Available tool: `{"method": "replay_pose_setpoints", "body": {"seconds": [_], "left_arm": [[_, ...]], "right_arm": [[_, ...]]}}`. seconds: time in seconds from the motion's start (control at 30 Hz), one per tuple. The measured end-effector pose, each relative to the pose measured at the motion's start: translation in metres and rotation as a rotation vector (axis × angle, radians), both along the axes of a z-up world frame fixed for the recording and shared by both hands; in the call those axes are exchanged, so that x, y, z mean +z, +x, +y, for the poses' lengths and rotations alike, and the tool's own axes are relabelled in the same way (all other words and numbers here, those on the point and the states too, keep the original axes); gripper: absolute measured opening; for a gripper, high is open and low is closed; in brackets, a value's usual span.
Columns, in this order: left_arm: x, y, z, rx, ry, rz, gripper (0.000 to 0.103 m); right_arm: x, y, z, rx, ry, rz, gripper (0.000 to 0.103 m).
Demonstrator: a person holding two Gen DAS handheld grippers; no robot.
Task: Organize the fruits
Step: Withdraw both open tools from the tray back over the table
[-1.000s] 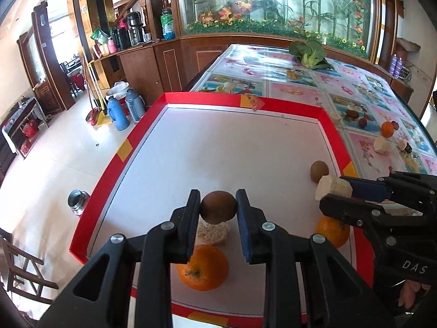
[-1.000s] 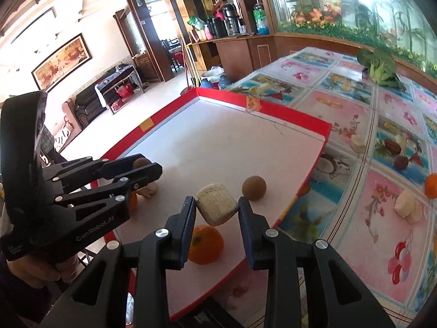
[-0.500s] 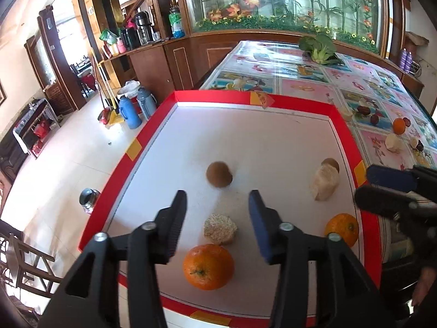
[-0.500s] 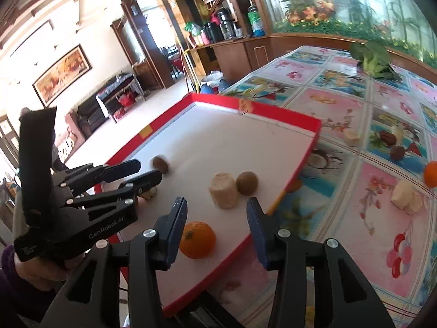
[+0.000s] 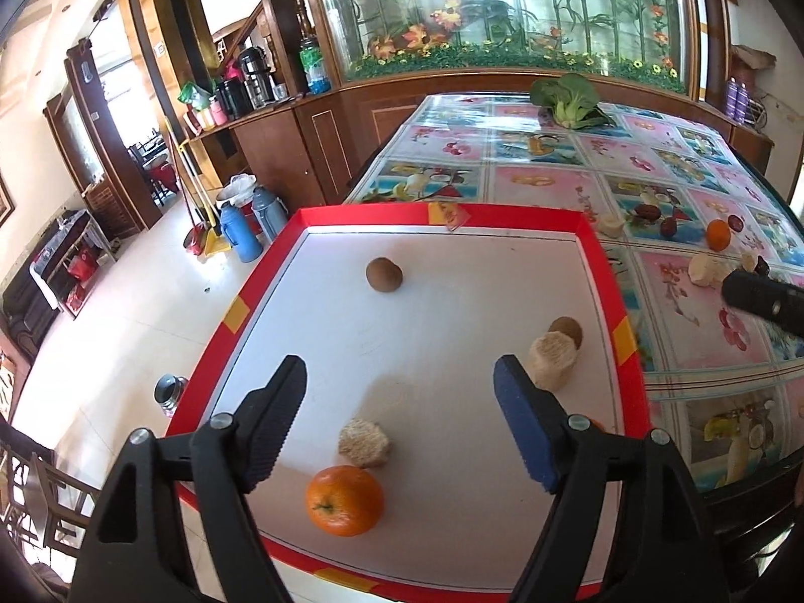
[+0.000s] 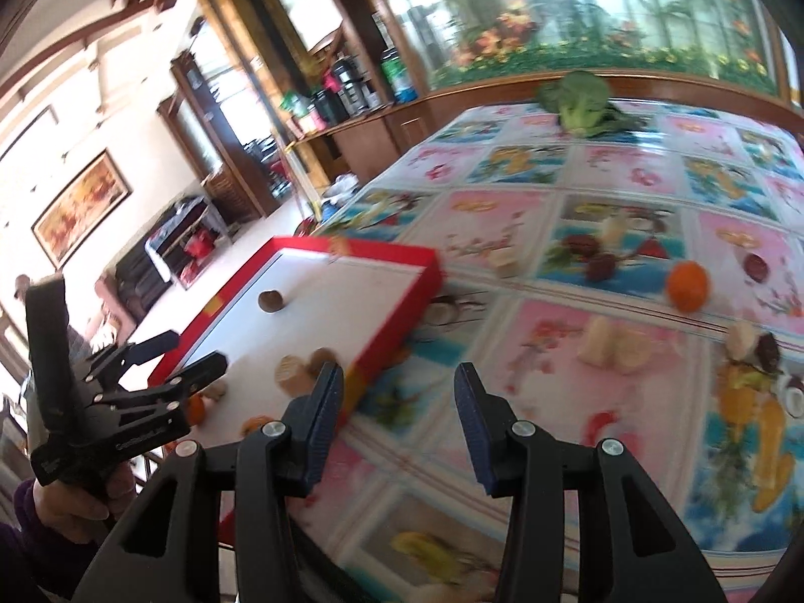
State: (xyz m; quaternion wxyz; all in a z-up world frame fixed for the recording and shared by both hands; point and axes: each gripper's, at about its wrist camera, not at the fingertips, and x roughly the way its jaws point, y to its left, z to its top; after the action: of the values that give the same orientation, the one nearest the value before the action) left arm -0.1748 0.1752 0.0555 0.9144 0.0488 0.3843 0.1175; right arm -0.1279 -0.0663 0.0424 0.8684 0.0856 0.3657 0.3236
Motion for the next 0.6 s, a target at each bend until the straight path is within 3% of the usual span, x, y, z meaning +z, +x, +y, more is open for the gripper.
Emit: {"method": "replay_pose_setpoints", "body": {"seconds": [0.6], "left_arm": [[0.010,0.017,-0.062,-0.113,0.058,0.001,0.080]], "right_arm": [[-0.005,0.015,-0.117,-0.242,0.077,0.027,0.047]]}}
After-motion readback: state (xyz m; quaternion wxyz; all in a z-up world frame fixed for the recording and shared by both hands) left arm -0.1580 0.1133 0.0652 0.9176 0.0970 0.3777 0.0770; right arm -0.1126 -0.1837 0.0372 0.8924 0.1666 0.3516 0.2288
